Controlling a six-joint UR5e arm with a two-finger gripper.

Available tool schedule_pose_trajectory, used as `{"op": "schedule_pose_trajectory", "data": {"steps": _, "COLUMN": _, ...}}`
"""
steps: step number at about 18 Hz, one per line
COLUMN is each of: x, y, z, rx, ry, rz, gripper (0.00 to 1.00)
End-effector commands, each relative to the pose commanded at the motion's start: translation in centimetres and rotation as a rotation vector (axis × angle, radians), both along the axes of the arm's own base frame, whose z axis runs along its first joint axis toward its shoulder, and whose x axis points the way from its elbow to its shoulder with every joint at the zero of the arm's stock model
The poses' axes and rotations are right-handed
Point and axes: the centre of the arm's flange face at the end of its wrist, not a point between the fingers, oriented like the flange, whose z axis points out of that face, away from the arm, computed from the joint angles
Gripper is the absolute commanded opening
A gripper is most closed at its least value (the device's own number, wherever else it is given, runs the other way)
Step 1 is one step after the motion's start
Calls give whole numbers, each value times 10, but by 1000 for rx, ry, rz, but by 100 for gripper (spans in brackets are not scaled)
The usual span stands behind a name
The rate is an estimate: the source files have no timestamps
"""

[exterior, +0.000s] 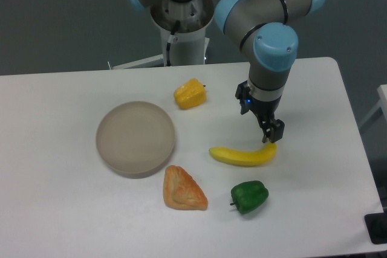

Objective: Pick up the yellow pepper from the table
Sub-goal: 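Move the open gripper over to the yellow pepper, then lower the gripper onto the yellow pepper and close on it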

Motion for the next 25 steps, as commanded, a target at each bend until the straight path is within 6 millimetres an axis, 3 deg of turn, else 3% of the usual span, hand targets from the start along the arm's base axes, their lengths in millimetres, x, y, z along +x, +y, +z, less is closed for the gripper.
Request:
{"op": "schedule_pose_trajectory", "data": {"steps": 9, "x": 5, "y": -3, "z": -3, "rx": -9, "ry": -8, "rz": -3, "gripper": 100}}
{"op": "schedule_pose_trajectory", "data": {"steps": 12, "x": 21, "y": -22, "z": -12, "rx": -33, "ry": -23, "rz": -3, "gripper": 100}}
{"op": "schedule_pose_trajectory", "data": {"steps": 14, "x": 37, "y": -38, "z": -12, "rx": -45, "ry": -33, "rz": -6, "gripper": 100}}
{"op": "schedule_pose_trajectory", "data": {"steps": 17, "x": 89, "y": -80, "z": -12, "rx": -56, "ry": -43, "rz": -27, "gripper": 100}}
{"op": "schedule_pose_trajectory", "data": {"steps": 19, "x": 112, "y": -101, "z": -11, "rx": -60, "ry": -51, "rz": -20, "gripper": 100}}
{"op": "schedule_pose_trajectory", "data": {"steps": 23, "x": 168, "y": -111, "z": -14, "rx": -86, "ry": -68, "rz": 34, "gripper": 100}}
{"op": "schedule_pose_trajectory", "data": {"steps": 25, "x": 189, "y": -114, "z": -31, "rx": -109, "ry": -81, "rz": 74, "gripper": 100}}
